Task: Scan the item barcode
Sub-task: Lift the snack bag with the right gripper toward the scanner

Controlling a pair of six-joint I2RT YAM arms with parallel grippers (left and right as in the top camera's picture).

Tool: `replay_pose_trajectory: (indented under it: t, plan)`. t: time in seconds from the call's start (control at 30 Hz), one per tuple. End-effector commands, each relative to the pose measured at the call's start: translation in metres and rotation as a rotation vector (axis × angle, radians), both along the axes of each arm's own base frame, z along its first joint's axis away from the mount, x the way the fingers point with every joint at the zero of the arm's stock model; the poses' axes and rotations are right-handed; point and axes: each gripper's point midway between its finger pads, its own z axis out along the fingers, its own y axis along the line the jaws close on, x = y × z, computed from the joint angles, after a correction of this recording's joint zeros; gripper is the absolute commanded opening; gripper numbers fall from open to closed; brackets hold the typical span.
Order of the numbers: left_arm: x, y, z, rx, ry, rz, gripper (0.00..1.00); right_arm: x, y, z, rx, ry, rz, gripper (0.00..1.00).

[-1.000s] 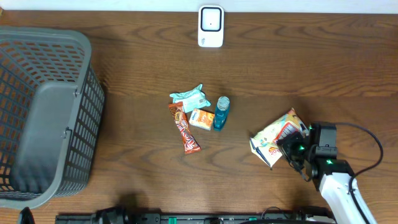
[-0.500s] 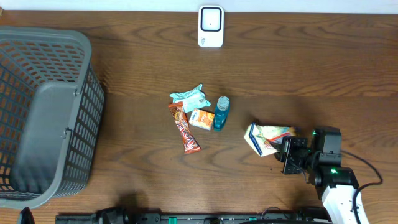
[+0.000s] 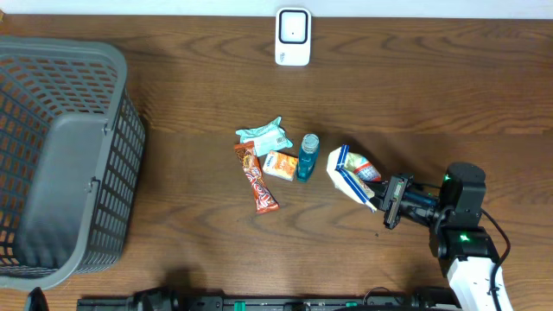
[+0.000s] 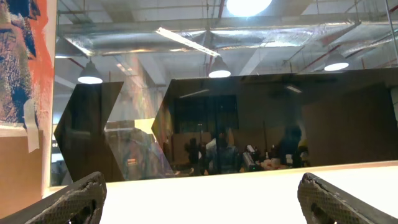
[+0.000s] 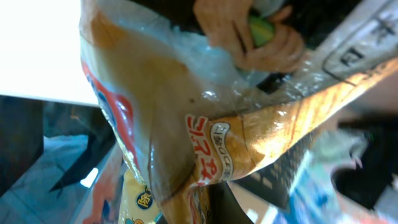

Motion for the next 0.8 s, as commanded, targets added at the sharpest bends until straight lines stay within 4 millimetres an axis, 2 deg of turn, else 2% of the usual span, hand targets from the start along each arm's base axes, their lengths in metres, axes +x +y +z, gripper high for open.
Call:
replay_pose_trajectory:
  t: [0.0, 0.13, 0.27, 0.4, 0.53, 0.77]
  plan:
    - [-0.004, -0.003, 0.000, 0.001, -0.008, -0.011, 0.98, -0.016, 0.008, 0.023, 0.113, 0.005, 0.107, 0.01]
    - [-0.002, -0.003, -0.002, -0.001, 0.000, -0.011, 0.98, -0.025, 0.010, 0.031, 0.166, 0.003, 0.163, 0.01]
    - [-0.002, -0.002, -0.003, -0.037, 0.011, -0.034, 0.98, -0.033, 0.007, 0.028, 0.209, 0.089, 0.163, 0.01]
    - [-0.002, -0.002, -0.003, -0.042, 0.011, -0.037, 0.98, -0.032, -0.004, 0.015, 0.238, 0.220, 0.086, 0.01]
    - [-0.002, -0.002, -0.003, -0.042, 0.011, -0.037, 0.98, -0.026, -0.017, 0.010, 0.284, 0.277, 0.033, 0.01]
    - [-0.002, -0.002, -0.003, -0.042, 0.011, -0.037, 0.98, -0.027, -0.017, 0.012, 0.379, 0.331, 0.080, 0.01]
